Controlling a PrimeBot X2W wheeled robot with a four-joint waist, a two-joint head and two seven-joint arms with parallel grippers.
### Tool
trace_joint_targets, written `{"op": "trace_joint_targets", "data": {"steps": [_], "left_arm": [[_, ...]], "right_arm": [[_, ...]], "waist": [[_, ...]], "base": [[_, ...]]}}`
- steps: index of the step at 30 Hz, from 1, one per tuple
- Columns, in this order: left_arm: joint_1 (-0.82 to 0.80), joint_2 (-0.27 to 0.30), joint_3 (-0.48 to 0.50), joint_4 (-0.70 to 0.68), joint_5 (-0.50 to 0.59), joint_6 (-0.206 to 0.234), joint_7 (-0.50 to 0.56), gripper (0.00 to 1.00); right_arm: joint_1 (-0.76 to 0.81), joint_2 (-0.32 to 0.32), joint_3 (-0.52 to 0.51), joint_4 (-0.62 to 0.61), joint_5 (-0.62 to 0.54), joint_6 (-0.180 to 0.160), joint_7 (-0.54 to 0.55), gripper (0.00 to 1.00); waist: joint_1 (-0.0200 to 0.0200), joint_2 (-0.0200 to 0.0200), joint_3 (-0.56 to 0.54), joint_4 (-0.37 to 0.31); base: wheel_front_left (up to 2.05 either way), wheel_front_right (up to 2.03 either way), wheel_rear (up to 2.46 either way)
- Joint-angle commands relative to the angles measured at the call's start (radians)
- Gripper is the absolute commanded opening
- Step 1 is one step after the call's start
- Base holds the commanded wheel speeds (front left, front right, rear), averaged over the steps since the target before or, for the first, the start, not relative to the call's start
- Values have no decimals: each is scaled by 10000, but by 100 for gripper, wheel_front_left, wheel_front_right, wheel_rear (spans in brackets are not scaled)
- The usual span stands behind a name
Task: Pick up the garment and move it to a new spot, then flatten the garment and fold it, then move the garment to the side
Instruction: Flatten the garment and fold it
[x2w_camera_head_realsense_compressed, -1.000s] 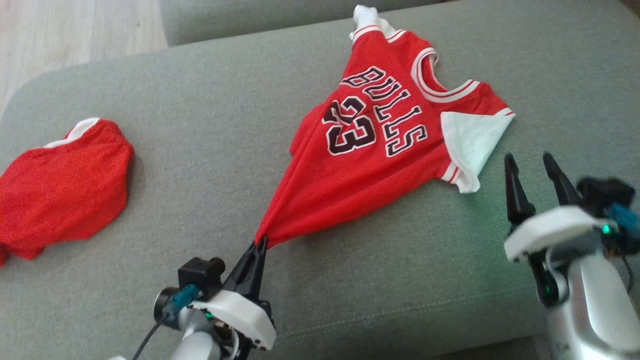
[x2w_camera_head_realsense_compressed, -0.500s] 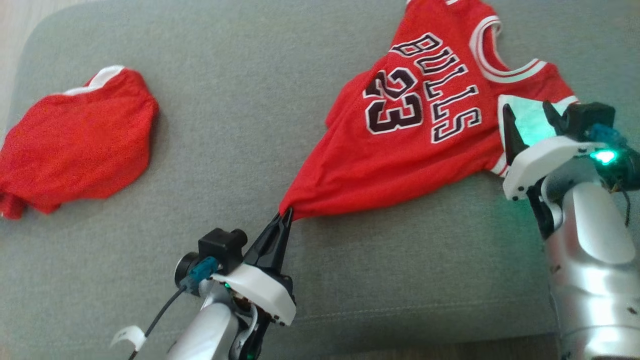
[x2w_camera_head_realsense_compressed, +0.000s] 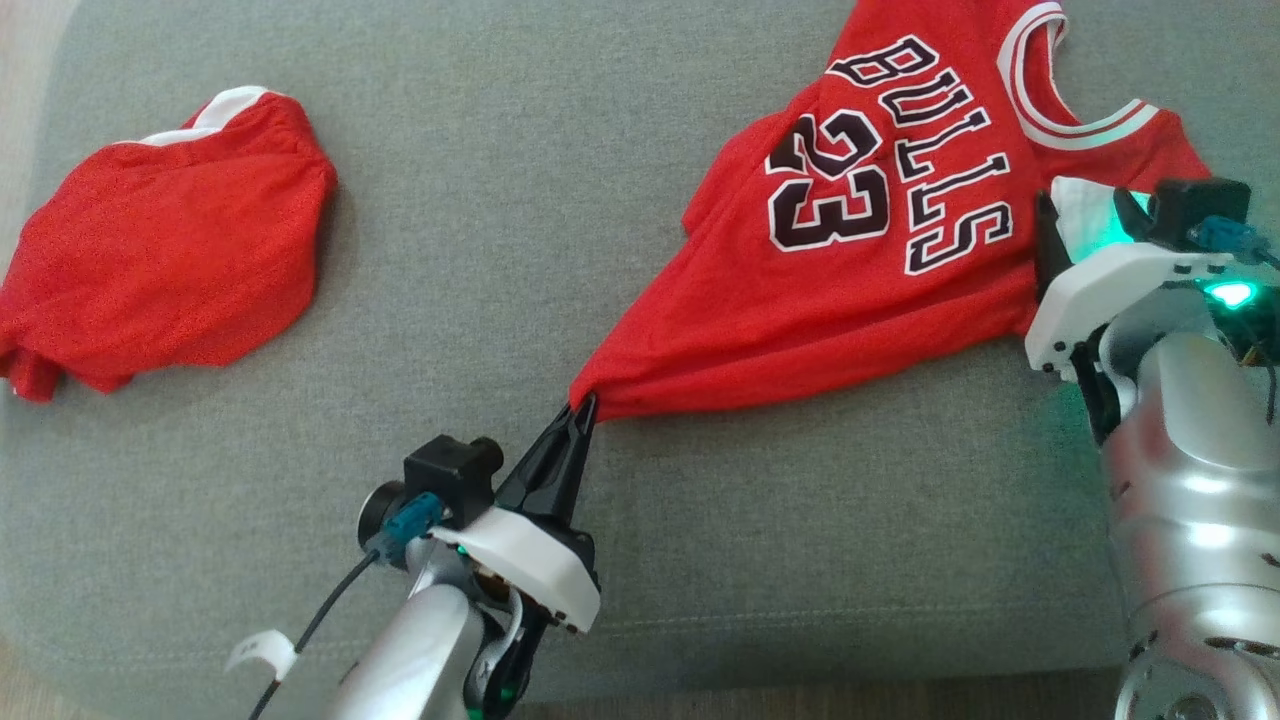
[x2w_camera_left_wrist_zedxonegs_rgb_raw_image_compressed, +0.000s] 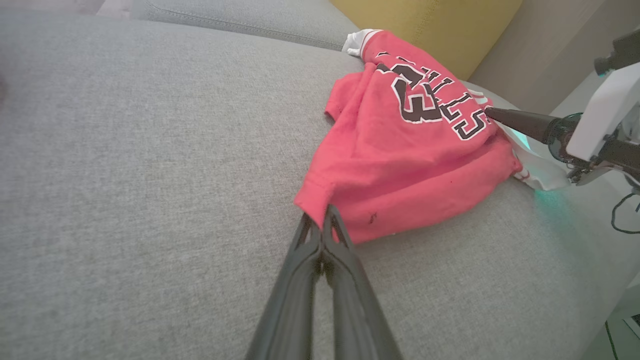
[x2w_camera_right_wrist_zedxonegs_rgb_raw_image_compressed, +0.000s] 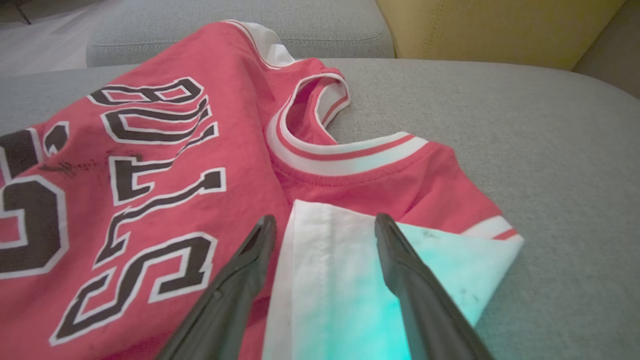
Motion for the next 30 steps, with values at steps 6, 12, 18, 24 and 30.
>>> {"op": "trace_joint_targets", "data": {"steps": [6,12,18,24,30], "left_arm": [[-278,32,262,-201,-3,-11,-124,0],[-261,32,321,-196,-26,5,-124,0],[-175,32,443,-176,-38,33,-124,0],[109,32,798,-389,-166,156,-124,0],[474,32,1324,-776,-191,264,-124,0]], "right_arm": [[-718,20,-285,562,-301,-2,-429,7],[-873,20,-645,1043,-515,-2,-648,0],[-908,20,-852,1278,-395,-2,-924,0],[-762,20,-736,1119,477,-2,-1095,0],[-70,20,-97,285,2441,-2,-1106,0]], "waist": [[0,0,12,-14],[0,0,-49,-88],[0,0,-289,-242],[0,0,-836,-613],[0,0,-1487,-1106]], "base": [[0,0,0],[0,0,0],[0,0,0],[0,0,0],[0,0,0]]}}
